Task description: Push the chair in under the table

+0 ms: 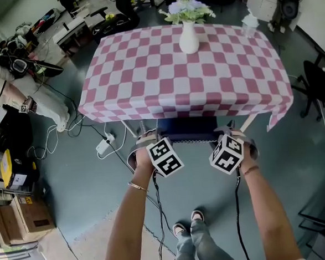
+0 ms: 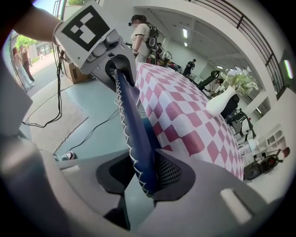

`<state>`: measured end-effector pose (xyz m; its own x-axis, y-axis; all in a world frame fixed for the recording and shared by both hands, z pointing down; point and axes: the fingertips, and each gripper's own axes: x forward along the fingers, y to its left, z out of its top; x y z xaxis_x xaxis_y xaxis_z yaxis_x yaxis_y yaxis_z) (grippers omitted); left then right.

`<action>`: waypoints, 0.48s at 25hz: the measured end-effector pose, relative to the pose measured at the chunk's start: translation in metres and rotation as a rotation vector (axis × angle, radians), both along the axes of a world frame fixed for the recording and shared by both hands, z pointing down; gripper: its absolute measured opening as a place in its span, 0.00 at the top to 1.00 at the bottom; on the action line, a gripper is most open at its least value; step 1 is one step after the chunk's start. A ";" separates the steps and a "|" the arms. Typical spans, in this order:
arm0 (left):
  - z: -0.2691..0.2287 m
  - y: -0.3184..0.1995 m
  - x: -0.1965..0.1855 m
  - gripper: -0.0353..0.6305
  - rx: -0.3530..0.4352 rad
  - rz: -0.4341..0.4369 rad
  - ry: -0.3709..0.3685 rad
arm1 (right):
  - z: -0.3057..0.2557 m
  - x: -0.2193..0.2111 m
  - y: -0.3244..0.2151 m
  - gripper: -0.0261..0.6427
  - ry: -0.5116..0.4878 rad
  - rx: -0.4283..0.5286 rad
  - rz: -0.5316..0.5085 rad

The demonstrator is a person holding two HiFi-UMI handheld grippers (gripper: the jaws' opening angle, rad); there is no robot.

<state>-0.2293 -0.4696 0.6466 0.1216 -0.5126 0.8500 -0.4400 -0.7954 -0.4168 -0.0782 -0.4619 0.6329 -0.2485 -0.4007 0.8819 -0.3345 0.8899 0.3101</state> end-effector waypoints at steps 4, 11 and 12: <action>0.001 0.003 0.000 0.72 0.005 0.035 0.000 | 0.001 -0.001 0.003 0.78 -0.006 0.003 -0.023; -0.008 0.012 -0.002 0.65 0.012 -0.042 0.040 | -0.004 0.001 0.009 0.76 -0.010 0.021 -0.009; -0.012 0.014 -0.002 0.65 0.017 -0.054 0.061 | -0.006 0.001 0.009 0.75 -0.024 0.022 -0.001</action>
